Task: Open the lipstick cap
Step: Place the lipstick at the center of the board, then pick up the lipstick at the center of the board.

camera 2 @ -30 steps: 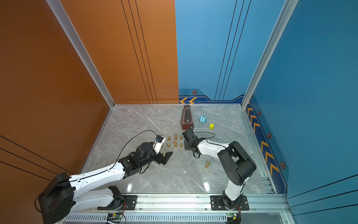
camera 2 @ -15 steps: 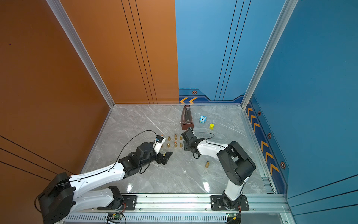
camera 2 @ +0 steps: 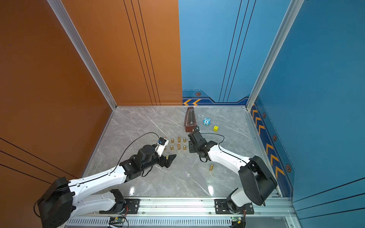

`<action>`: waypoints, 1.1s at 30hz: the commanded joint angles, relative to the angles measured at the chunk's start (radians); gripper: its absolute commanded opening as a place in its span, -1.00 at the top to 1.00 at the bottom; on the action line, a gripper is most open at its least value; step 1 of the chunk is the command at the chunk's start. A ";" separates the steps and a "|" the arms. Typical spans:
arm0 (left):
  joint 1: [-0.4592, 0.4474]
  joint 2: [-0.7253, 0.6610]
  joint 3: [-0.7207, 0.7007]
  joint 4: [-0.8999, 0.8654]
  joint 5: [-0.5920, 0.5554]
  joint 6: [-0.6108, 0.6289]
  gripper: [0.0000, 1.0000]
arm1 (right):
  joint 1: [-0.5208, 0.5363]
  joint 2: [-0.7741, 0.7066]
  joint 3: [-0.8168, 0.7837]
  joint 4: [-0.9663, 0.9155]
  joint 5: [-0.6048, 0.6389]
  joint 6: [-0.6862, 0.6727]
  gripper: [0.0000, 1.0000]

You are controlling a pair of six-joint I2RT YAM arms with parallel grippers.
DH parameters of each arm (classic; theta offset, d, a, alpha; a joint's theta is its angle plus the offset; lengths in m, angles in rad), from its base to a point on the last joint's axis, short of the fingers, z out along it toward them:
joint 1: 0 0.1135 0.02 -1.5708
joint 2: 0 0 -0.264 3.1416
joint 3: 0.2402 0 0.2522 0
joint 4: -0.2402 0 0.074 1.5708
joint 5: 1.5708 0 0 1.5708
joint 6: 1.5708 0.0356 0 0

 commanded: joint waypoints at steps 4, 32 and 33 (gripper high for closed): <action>-0.038 -0.014 -0.001 0.001 0.034 -0.010 -0.97 | -0.023 -0.154 0.008 -0.322 0.021 0.073 -0.22; -0.238 0.104 0.062 0.003 0.013 0.055 -0.97 | -0.147 -0.229 -0.219 -0.467 -0.195 0.215 -0.23; -0.238 0.105 0.063 0.003 0.013 0.057 -0.97 | -0.147 -0.225 -0.220 -0.466 -0.188 0.213 -0.21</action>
